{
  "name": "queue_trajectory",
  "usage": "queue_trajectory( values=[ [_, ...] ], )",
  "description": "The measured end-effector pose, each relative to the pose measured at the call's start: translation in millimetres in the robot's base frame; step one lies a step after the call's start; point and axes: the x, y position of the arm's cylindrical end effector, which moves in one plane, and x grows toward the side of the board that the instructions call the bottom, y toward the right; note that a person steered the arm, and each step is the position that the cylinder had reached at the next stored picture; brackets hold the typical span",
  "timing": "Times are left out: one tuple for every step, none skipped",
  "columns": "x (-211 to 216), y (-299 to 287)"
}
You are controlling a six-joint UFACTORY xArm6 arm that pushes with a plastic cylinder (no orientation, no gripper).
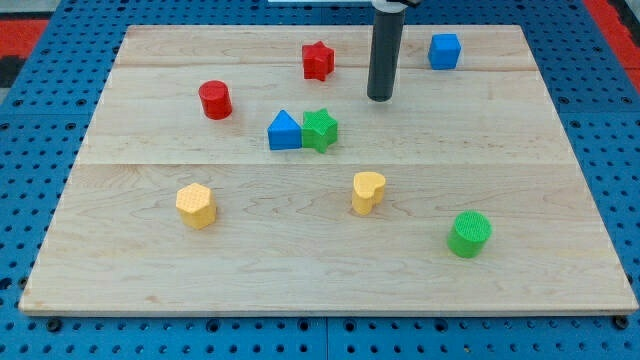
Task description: Point your arm below the blue cube
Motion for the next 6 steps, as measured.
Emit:
queue_trajectory(
  values=[
    [0,0],
    [-6,0],
    [-6,0],
    [-6,3],
    [-12,5],
    [-12,19]
  ],
)
